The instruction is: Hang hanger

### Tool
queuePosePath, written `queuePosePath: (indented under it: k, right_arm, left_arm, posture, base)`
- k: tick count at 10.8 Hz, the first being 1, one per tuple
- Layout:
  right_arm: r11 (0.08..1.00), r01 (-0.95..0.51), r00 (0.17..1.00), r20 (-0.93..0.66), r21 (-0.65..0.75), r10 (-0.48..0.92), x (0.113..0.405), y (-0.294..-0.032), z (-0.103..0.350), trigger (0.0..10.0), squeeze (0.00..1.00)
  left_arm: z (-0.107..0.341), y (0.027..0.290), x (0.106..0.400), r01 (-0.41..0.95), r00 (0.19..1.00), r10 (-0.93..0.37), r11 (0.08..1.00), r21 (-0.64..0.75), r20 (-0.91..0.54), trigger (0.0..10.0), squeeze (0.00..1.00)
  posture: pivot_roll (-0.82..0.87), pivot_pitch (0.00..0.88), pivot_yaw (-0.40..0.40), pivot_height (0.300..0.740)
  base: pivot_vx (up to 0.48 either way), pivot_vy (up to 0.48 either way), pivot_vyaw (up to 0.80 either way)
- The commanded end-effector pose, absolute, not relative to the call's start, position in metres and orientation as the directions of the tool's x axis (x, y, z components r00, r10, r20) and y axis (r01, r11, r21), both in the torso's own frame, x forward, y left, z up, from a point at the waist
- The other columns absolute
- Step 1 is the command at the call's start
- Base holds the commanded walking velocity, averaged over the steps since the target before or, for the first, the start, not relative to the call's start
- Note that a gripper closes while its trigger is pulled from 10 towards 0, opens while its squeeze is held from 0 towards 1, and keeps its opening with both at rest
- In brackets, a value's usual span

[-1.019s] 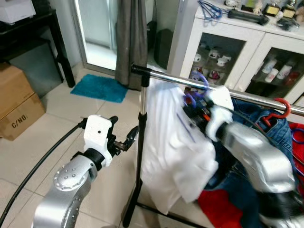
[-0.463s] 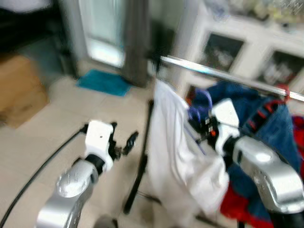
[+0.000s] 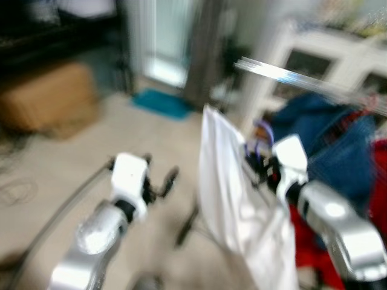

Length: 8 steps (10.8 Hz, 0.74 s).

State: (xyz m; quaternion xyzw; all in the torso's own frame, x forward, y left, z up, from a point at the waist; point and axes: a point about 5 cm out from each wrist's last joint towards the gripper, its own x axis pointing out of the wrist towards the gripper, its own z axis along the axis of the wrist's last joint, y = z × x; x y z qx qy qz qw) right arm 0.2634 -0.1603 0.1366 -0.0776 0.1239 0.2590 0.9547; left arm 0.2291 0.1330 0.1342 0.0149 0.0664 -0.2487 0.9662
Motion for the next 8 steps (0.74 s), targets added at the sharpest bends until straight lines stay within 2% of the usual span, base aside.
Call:
queuePosePath:
  k: [1, 2, 4, 6, 8]
  right_arm:
    - [0.861, -0.497, 0.857, -0.218, -0.106, 0.467, 0.270, -0.164, 0.151, 10.0, 0.00]
    - [0.867, -0.489, 0.863, -0.196, -0.091, 0.466, 0.275, -0.159, 0.155, 10.0, 0.00]
    - [0.867, -0.495, 0.860, -0.175, -0.056, 0.480, 0.278, -0.145, 0.158, 10.0, 0.00]
    - [0.866, -0.499, 0.859, -0.154, -0.029, 0.489, 0.278, -0.136, 0.161, 10.0, 0.00]
    - [0.864, -0.504, 0.857, -0.136, -0.015, 0.497, 0.279, -0.130, 0.166, 10.0, 0.00]
  left_arm:
    - [0.145, 0.126, 0.233, 0.531, 0.843, -0.531, 0.847, -0.031, -0.081, 10.0, 0.90]
    - [0.151, 0.112, 0.238, 0.596, 0.800, -0.599, 0.800, -0.065, -0.036, 10.0, 1.00]
    - [0.153, 0.098, 0.255, 0.621, 0.782, -0.623, 0.780, -0.071, 0.004, 10.0, 1.00]
    - [0.149, 0.084, 0.271, 0.683, 0.729, -0.685, 0.727, -0.070, -0.003, 10.0, 1.00]
    - [0.144, 0.082, 0.288, 0.681, 0.732, -0.680, 0.732, 0.006, -0.051, 10.0, 1.00]
  posture:
    - [0.12, 0.024, -0.104, 0.740]
    - [0.13, 0.017, -0.108, 0.740]
    - [0.13, 0.016, -0.117, 0.740]
    - [0.12, 0.024, -0.120, 0.740]
    - [0.12, 0.029, -0.113, 0.740]
  base:
    - [0.000, 0.000, 0.00]
    - [0.000, 0.000, 0.00]
    - [0.000, 0.000, 0.00]
    - [0.000, 0.000, 0.00]
    - [0.000, 0.000, 0.00]
